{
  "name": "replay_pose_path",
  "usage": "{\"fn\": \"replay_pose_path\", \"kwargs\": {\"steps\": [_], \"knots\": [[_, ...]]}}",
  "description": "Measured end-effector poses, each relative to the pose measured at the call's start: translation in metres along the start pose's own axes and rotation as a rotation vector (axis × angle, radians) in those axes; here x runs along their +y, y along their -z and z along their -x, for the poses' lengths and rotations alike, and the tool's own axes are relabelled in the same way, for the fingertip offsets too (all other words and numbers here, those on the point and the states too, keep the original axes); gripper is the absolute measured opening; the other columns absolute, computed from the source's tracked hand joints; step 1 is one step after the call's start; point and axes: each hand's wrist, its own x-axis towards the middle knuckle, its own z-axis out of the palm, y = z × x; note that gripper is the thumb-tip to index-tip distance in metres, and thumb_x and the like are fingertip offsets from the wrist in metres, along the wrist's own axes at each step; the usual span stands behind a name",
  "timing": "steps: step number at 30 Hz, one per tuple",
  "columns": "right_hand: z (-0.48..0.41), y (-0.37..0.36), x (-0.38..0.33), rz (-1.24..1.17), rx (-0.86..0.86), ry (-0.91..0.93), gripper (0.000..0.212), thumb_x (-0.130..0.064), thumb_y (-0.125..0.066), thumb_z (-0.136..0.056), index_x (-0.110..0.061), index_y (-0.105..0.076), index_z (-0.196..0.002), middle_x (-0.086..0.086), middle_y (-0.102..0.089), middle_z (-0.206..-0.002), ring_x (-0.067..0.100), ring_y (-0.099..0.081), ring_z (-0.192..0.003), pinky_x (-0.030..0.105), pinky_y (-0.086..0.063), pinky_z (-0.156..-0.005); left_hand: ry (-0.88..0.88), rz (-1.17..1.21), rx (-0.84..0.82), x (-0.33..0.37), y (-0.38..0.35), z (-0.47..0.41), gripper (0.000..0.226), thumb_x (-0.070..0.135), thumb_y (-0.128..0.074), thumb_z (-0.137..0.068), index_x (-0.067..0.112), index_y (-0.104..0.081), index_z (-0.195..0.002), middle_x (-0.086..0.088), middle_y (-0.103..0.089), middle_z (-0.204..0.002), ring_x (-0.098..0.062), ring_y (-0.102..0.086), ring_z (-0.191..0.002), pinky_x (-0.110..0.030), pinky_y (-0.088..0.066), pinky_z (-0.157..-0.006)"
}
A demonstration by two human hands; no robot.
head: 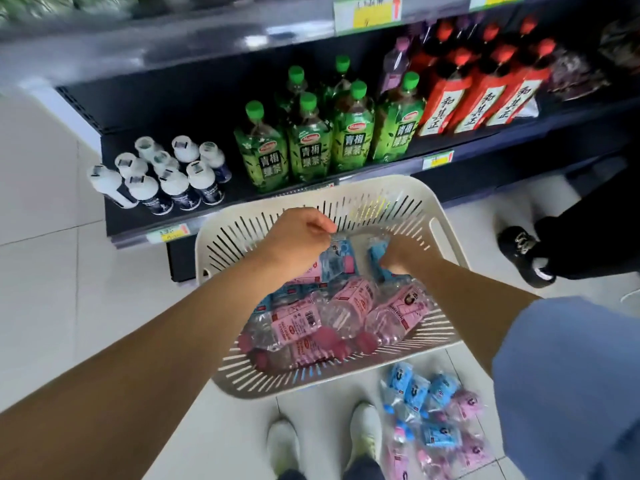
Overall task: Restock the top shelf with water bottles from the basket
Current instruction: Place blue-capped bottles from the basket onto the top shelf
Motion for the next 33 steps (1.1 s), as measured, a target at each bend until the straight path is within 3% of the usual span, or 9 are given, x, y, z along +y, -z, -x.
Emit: {"fn": "replay_pose_path", "kwargs": {"steps": [2,5,11,14,18,24,26,29,33], "knots": [[-0.014,-0.015,0.000,0.024,0.010,-0.007,0.027,-0.003,-0.057,-0.090,0.004,-0.059,-0.115,0.015,-0.064,-0.112,0.027,-0.063,-0.100,0.028,-0.051,-0.081,0.003,0.006,0.007,-0.009,-0.006,-0.004,0.019,-0.001,-0.055,-0.089,0.010,-0.066,-0.099,0.007,-0.061,-0.083,-0.002,-0.057,-0.072,-0.001,-0.038,-0.043],[-0.031,-0.028,-0.011,-0.025,0.083,0.017,0.021,-0.008,-0.062,-0.087,0.002,-0.062,-0.105,0.011,-0.064,-0.099,0.026,-0.065,-0.088,0.031,-0.057,-0.080,0.003,0.003,0.027,-0.021,-0.013,-0.010,0.019,0.000,-0.057,-0.088,0.011,-0.067,-0.100,0.006,-0.063,-0.088,0.004,-0.056,-0.075,0.004,-0.040,-0.053],[-0.054,-0.035,-0.055,-0.145,0.084,0.013,0.026,-0.027,-0.057,-0.094,-0.001,-0.055,-0.093,0.006,-0.054,-0.075,0.015,-0.053,-0.061,0.023,-0.044,-0.048,0.026,0.029,0.041,-0.031,-0.012,-0.018,0.018,0.001,-0.054,-0.090,0.015,-0.065,-0.095,0.003,-0.063,-0.085,-0.010,-0.060,-0.073,-0.003,-0.038,-0.039],[-0.066,-0.033,-0.063,-0.120,-0.030,0.012,0.029,-0.022,-0.044,-0.100,0.003,-0.053,-0.110,0.004,-0.049,-0.079,0.014,-0.052,-0.067,0.021,-0.048,-0.064,0.033,0.036,0.062,-0.034,-0.008,-0.022,0.017,0.002,-0.055,-0.090,0.014,-0.066,-0.095,-0.001,-0.065,-0.089,-0.018,-0.061,-0.080,-0.009,-0.041,-0.044],[-0.074,-0.031,-0.062,-0.143,-0.109,0.037,0.055,-0.048,-0.048,-0.095,-0.005,-0.050,-0.130,0.009,-0.055,-0.093,0.020,-0.056,-0.088,0.025,-0.043,-0.076,0.040,0.040,0.072,-0.040,-0.007,-0.023,0.019,0.002,-0.056,-0.089,0.018,-0.065,-0.091,-0.006,-0.068,-0.096,-0.020,-0.060,-0.080,-0.013,-0.043,-0.047],[-0.059,-0.013,-0.045,-0.365,0.061,-0.030,0.024,-0.020,-0.070,-0.076,-0.005,-0.052,-0.080,0.002,-0.046,-0.066,0.012,-0.047,-0.059,0.025,-0.049,-0.058,0.061,0.059,0.053,-0.030,-0.006,-0.015,0.019,0.002,-0.055,-0.090,0.020,-0.064,-0.089,0.001,-0.065,-0.091,-0.025,-0.063,-0.086,-0.009,-0.046,-0.053],[-0.043,0.001,-0.042,-0.381,0.100,0.002,0.031,-0.013,-0.068,-0.073,-0.001,-0.053,-0.098,0.002,-0.050,-0.072,0.012,-0.049,-0.062,0.024,-0.048,-0.054,0.061,0.065,0.031,-0.018,-0.006,-0.011,0.021,0.001,-0.054,-0.090,0.019,-0.063,-0.087,0.001,-0.064,-0.086,-0.021,-0.057,-0.080,-0.008,-0.041,-0.046],[-0.019,0.021,-0.037,-0.445,0.184,0.055,0.076,-0.012,-0.070,-0.068,-0.008,-0.036,-0.135,0.008,-0.060,-0.107,0.024,-0.061,-0.096,0.032,-0.055,-0.076,0.048,0.065,0.028,0.004,-0.006,-0.004,0.022,-0.002,-0.052,-0.089,0.016,-0.064,-0.086,0.004,-0.062,-0.080,-0.019,-0.055,-0.076,-0.007,-0.039,-0.043],[0.018,0.058,-0.031,-0.494,0.257,0.026,0.078,-0.020,-0.069,-0.071,-0.007,-0.029,-0.137,0.012,-0.053,-0.121,0.029,-0.057,-0.107,0.028,-0.046,-0.075,0.072,0.048,0.021,0.036,-0.006,0.010,0.027,-0.006,-0.050,-0.087,0.016,-0.063,-0.077,0.004,-0.060,-0.075,-0.009,-0.052,-0.059,-0.009,-0.039,-0.039]]}}
